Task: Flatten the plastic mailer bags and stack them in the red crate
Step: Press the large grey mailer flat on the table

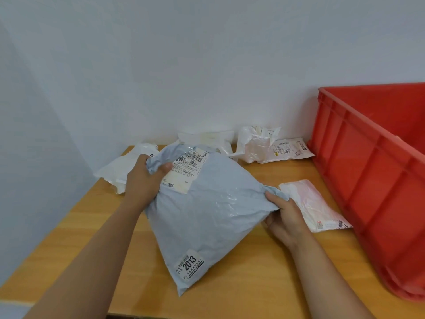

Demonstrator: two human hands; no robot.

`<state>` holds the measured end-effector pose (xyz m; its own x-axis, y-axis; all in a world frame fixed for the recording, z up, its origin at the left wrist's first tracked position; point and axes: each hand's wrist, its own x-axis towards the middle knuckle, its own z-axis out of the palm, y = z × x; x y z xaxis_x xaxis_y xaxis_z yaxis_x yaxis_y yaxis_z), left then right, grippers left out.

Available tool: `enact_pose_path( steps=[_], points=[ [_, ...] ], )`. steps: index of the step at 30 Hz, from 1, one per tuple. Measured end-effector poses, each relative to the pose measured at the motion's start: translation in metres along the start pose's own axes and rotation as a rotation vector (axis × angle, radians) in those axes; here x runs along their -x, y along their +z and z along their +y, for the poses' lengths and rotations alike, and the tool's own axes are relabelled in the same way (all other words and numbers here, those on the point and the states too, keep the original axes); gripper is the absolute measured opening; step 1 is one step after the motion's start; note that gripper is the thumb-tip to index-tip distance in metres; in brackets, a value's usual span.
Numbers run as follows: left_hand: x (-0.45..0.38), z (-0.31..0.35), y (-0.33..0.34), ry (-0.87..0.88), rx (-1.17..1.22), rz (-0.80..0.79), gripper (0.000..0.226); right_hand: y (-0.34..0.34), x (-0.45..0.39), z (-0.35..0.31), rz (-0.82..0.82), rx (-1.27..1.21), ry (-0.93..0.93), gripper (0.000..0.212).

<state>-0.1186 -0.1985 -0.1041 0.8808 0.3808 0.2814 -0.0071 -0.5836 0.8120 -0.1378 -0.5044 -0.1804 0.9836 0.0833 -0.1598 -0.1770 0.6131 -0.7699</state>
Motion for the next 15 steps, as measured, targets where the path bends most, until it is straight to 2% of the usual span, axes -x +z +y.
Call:
enact_pose_path(
  steps=[2, 4, 6, 8, 11, 15],
  points=[
    [-0.001, 0.0, -0.005, 0.032, 0.018, 0.019, 0.034, -0.002, -0.003, -0.001, 0.056, -0.003, -0.048, 0.025],
    [-0.002, 0.004, -0.011, 0.087, 0.092, 0.094, 0.041, -0.004, -0.006, 0.0, 0.119, 0.012, -0.102, 0.018],
    [0.0, 0.017, -0.018, 0.175, 0.174, 0.197, 0.042, -0.004, -0.008, 0.002, 0.17, 0.019, -0.133, 0.023],
    [0.005, 0.035, -0.022, 0.298, 0.187, 0.256, 0.034, -0.002, -0.009, 0.004, 0.187, 0.014, -0.151, 0.025],
    [0.017, 0.057, -0.019, 0.474, 0.147, 0.24, 0.021, 0.003, -0.01, 0.005, 0.19, 0.027, -0.154, 0.025],
    [0.029, 0.066, 0.0, 0.797, -0.035, 0.198, 0.021, 0.011, -0.006, 0.005, 0.156, -0.006, -0.079, 0.036]
  ],
)
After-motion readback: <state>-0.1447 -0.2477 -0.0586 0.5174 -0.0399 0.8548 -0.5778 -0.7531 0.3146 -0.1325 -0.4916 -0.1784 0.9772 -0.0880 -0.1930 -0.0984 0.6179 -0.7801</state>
